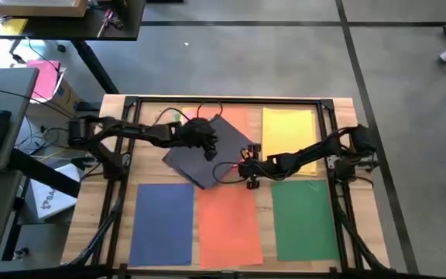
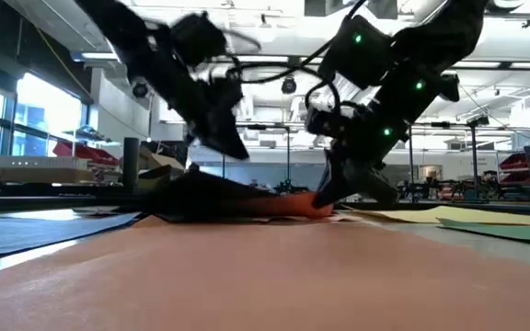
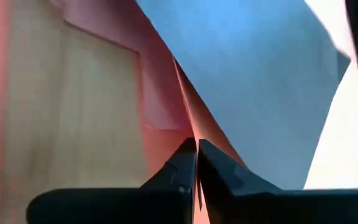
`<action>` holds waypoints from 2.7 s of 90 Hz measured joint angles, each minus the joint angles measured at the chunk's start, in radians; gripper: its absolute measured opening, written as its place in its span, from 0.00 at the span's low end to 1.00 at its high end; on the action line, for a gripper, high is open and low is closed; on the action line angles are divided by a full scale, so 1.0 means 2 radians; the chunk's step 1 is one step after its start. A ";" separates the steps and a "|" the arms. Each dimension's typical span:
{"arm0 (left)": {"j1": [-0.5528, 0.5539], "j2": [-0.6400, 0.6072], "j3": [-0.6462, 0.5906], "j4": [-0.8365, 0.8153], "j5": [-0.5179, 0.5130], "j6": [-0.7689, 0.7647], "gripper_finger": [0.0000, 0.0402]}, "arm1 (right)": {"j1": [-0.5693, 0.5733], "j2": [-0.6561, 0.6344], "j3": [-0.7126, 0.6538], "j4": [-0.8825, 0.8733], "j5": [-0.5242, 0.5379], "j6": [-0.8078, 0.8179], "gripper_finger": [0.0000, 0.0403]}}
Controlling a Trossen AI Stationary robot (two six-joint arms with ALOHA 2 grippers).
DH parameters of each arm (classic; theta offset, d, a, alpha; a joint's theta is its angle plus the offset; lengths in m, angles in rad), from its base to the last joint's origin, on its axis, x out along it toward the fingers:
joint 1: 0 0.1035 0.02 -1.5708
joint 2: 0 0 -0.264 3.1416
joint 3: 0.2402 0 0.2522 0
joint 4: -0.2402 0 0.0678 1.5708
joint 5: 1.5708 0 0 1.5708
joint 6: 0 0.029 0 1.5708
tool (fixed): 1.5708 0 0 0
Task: Organize paper
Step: Stack the orange paper on top of the orange paper
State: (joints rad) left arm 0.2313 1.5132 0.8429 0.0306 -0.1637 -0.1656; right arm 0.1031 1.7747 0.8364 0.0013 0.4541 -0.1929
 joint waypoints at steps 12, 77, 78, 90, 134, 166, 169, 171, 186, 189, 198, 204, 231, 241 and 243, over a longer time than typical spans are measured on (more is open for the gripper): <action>-0.026 -0.047 0.000 -0.039 0.004 0.033 0.17 | 0.026 -0.039 0.000 -0.034 -0.005 0.033 0.00; -0.278 -0.096 0.042 -0.149 -0.177 0.070 0.12 | 0.037 -0.094 0.088 -0.157 0.075 0.087 0.00; -0.279 -0.098 0.042 -0.149 -0.177 0.070 0.12 | 0.037 -0.094 0.092 -0.161 0.074 0.084 0.00; -0.289 -0.102 0.044 -0.157 -0.171 0.043 0.11 | 0.037 -0.095 0.132 -0.208 0.018 0.076 0.00; -0.302 -0.025 -0.001 -0.158 -0.169 -0.070 0.10 | 0.206 -0.092 0.107 -0.138 -0.146 0.075 0.00; -0.304 -0.005 -0.001 -0.128 -0.157 -0.096 0.10 | 0.321 -0.043 0.107 -0.101 -0.154 0.132 0.00; -0.304 -0.005 -0.001 -0.122 -0.153 -0.096 0.10 | 0.328 -0.035 0.107 -0.099 -0.156 0.135 0.00; -0.304 -0.005 -0.001 -0.119 -0.149 -0.097 0.10 | 0.333 -0.030 0.107 -0.098 -0.158 0.138 0.00; -0.306 -0.005 -0.001 -0.105 -0.105 -0.120 0.10 | 0.356 -0.007 0.107 -0.084 -0.152 0.154 0.00; -0.308 -0.005 -0.001 -0.107 -0.098 -0.125 0.10 | 0.357 -0.003 0.107 -0.078 -0.150 0.154 0.00; -0.315 -0.005 -0.001 -0.117 -0.087 -0.146 0.10 | 0.361 0.011 0.107 -0.059 -0.149 0.131 0.00; -0.320 -0.005 -0.001 -0.130 -0.078 -0.165 0.10 | 0.361 0.017 0.107 -0.057 -0.148 0.104 0.00; -0.337 0.008 -0.001 -0.222 -0.038 -0.274 0.10 | 0.356 0.024 0.107 -0.054 -0.126 0.132 0.03; -0.339 0.027 -0.001 -0.215 -0.030 -0.276 0.10 | 0.356 0.024 0.107 -0.047 -0.151 0.150 0.14; -0.339 0.032 -0.001 -0.214 -0.027 -0.278 0.10 | 0.356 0.024 0.107 -0.048 -0.158 0.150 0.16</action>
State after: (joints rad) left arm -0.4473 1.5773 0.8406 -0.3969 -0.2184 -0.7216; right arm 0.8158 1.8217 1.0496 -0.0940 0.1380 0.1079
